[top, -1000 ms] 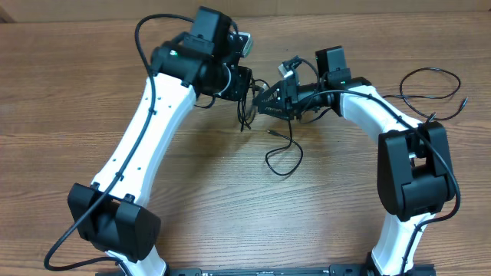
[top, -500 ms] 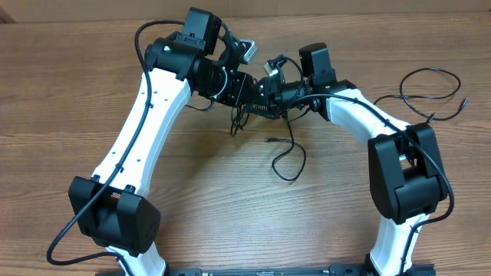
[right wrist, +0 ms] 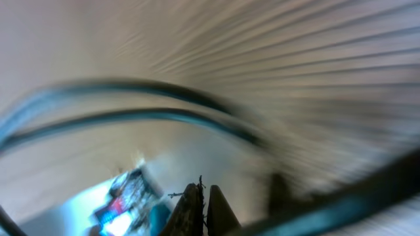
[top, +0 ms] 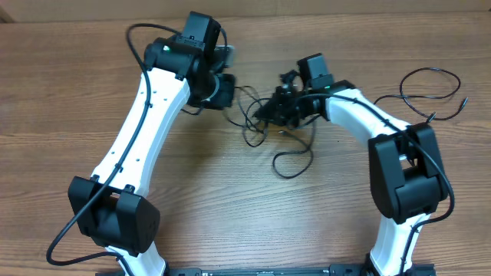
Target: Untangle cables
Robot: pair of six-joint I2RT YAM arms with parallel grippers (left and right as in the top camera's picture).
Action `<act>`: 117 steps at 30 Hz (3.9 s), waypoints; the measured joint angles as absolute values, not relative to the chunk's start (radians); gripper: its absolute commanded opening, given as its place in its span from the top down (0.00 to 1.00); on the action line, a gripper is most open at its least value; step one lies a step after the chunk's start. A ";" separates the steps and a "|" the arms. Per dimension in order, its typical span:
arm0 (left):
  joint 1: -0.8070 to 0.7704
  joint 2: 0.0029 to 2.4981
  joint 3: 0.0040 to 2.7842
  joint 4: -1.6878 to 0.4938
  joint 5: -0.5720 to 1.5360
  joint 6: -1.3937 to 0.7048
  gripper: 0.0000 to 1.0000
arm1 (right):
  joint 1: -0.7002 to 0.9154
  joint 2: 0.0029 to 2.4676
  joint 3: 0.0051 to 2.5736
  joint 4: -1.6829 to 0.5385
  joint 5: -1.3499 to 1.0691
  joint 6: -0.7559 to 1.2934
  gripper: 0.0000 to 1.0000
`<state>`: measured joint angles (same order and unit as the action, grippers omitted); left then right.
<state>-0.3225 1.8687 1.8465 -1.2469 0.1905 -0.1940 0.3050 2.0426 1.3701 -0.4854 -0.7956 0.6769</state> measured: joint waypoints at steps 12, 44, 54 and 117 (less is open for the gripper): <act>-0.144 1.869 1.847 -1.229 0.609 0.014 0.96 | 0.157 2.042 1.367 -0.656 -0.359 0.555 0.64; -0.203 1.869 1.847 -1.147 0.763 -0.039 0.96 | 0.272 2.039 1.369 -0.465 -0.714 0.361 0.00; -0.138 1.869 1.847 -1.113 0.767 -0.377 0.96 | 0.246 2.039 1.571 -0.894 -0.474 0.395 0.00; -0.030 1.869 1.847 -1.098 0.376 -0.894 0.80 | 0.453 2.008 1.791 -0.889 -0.505 -0.021 0.32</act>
<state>-0.0303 1.8687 1.8469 -1.0977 0.3756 -0.8936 0.4530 2.0075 1.7912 -0.8886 -0.5049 -0.0208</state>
